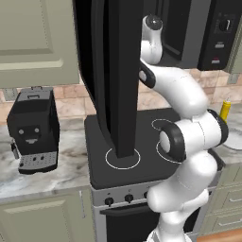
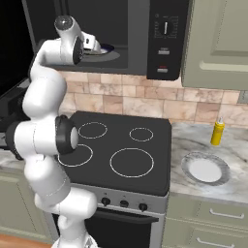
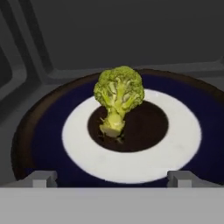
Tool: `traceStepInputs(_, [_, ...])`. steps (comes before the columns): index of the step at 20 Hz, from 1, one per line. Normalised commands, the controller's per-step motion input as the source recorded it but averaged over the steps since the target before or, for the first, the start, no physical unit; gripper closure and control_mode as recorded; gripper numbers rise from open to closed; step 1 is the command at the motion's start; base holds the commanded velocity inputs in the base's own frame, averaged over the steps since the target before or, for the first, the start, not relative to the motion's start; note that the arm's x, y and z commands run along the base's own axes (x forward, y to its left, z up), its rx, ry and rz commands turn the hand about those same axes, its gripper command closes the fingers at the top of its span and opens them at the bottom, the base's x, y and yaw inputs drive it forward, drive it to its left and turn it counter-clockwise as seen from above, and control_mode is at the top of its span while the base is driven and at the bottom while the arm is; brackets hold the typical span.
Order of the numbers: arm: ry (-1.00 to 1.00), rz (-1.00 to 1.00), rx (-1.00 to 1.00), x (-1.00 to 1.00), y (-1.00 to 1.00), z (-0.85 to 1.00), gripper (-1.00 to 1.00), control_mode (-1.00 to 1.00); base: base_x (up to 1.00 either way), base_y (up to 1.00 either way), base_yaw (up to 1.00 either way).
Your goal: Pick the broccoli from the microwave and place it on plate located on the counter.
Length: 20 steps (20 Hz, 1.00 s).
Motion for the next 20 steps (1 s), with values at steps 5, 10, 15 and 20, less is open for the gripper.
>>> traceStepInputs(5, [0.01,0.0,0.0,0.58,0.05,0.0,-1.0,-1.0,0.0,0.0,0.0])
traceStepInputs(10, [0.03,0.0,0.0,0.49,0.01,0.0,-1.0,-1.0,0.0,0.0,0.0])
traceStepInputs(15, [0.02,0.0,0.0,0.44,0.03,0.0,-1.0,-1.0,0.0,0.0,0.0])
traceStepInputs(20, [0.05,0.0,0.0,0.12,0.03,-0.03,1.0,-1.0,0.0,0.0,0.0])
